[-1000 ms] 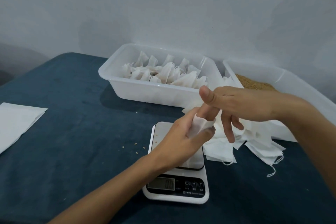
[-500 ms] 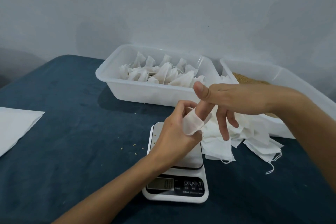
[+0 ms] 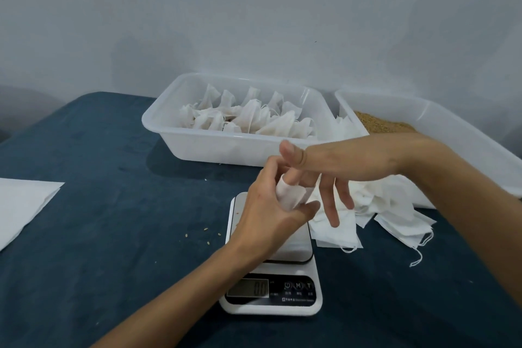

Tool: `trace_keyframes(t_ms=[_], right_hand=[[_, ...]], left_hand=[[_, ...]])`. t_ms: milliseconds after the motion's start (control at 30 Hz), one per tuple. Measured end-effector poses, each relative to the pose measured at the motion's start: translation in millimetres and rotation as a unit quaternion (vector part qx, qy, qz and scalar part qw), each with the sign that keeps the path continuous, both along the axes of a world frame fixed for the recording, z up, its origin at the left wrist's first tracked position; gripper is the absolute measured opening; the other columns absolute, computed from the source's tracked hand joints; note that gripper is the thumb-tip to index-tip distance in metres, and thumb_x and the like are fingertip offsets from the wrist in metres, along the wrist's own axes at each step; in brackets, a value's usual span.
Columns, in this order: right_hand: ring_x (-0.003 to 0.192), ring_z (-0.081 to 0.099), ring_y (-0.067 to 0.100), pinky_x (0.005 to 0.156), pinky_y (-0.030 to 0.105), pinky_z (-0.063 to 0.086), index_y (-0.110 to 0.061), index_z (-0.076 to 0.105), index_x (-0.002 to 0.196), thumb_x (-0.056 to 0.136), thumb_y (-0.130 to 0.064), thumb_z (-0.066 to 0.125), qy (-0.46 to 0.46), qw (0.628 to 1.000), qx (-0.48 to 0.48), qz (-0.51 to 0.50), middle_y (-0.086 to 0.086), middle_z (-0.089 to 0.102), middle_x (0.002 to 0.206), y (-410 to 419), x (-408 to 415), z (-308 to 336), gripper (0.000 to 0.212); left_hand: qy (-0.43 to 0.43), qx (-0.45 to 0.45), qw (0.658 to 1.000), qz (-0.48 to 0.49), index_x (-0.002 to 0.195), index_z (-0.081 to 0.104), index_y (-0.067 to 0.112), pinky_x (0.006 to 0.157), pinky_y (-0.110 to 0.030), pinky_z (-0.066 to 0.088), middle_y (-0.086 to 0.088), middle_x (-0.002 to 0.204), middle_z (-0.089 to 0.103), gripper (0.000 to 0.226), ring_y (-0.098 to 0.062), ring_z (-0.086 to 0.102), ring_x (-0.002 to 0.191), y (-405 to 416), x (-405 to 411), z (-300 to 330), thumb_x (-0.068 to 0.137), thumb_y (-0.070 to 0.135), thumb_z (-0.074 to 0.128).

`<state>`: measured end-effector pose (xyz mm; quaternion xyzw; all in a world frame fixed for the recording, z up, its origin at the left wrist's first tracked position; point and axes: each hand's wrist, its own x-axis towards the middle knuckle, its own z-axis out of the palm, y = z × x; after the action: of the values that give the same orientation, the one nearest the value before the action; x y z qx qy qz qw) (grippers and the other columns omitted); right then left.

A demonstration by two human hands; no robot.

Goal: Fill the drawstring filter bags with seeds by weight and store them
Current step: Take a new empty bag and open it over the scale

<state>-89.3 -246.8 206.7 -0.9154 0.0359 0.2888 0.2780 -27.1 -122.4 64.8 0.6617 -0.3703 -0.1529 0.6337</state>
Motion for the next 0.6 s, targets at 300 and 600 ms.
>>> trace_keyframes(t_ms=[300,600], right_hand=[[0.066,0.074,0.026,0.060,0.030,0.050,-0.015,0.077,0.100,0.068,-0.087,0.014,-0.096,0.994,-0.028,-0.045,-0.005,0.077,0.101,-1,5,14,0.101],[0.056,0.069,0.027,0.045,0.023,0.052,-0.017,0.075,0.088,0.093,-0.062,0.058,-0.404,0.853,-0.069,-0.323,0.004,0.078,0.081,-135,-24,10,0.049]], left_hand=[[0.039,0.003,0.999,-0.011,0.107,0.057,0.034,0.070,-0.006,0.045,0.023,0.097,0.068,0.045,0.006,0.062,0.088,0,1,1,0.076,0.024,0.089],[0.097,-0.045,0.994,-0.002,0.107,0.061,0.022,0.083,-0.035,0.055,-0.008,0.103,0.071,0.039,-0.016,0.067,0.090,-1,4,3,0.075,0.028,0.082]])
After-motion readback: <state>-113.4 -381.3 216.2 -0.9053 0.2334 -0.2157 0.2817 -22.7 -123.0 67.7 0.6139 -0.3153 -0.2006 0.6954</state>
